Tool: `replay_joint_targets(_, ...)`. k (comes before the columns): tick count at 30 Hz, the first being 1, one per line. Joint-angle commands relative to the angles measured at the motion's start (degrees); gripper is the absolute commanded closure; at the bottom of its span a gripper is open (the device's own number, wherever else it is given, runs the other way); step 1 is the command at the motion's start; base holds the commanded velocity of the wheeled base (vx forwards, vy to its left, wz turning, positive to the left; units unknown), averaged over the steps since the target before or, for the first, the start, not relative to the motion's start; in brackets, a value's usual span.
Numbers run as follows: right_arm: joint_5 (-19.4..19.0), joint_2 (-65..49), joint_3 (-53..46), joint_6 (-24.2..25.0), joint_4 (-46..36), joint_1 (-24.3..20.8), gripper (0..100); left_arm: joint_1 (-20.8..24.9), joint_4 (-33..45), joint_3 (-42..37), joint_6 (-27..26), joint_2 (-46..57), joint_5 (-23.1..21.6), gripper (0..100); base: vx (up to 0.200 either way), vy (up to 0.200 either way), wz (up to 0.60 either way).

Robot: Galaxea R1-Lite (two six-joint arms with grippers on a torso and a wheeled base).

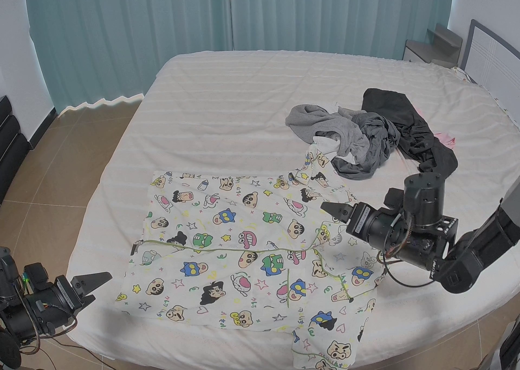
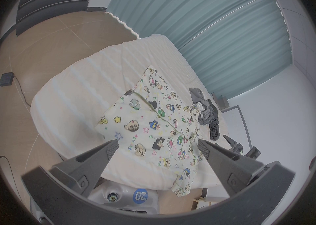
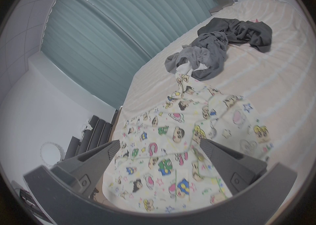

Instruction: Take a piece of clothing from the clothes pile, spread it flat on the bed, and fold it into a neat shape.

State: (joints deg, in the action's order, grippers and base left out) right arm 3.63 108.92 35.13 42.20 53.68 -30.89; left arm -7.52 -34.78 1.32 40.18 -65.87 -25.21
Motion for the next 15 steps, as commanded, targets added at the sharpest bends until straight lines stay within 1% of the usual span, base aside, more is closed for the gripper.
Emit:
replay_joint_targets(1,0.1,7.4,10.8,2.0,-5.9,0.9,0,0.0,0.0,0.0,0.0,0.1,0.0,0,0.2,0.0,0.0)
replay_joint_targets(2,0.1,7.4,11.1,2.1,-6.0,0.9,0,0.0,0.0,0.0,0.0,0.1,0.0,0,0.2,0.0,0.0)
replay_joint_targets(6,0.3,11.2,19.4,2.2,-12.6,1.9,0,0.0,0.0,0.1,0.0,0.7,0.1,0,0.2,0.0,0.0)
replay_joint_targets(9,0.5,13.7,23.1,2.9,-16.3,2.1,0,-0.1,0.0,0.2,0.0,1.0,0.2,0,0.0,0.0,0.0)
replay_joint_targets(13,0.6,17.4,27.0,2.6,-17.6,2.3,0,0.0,0.0,0.2,0.0,1.7,0.2,0,0.0,0.0,0.0)
replay_joint_targets(15,0.6,19.3,30.3,2.5,-19.4,2.9,0,0.0,0.0,0.2,0.0,1.8,0.2,0,0.0,0.0,0.0)
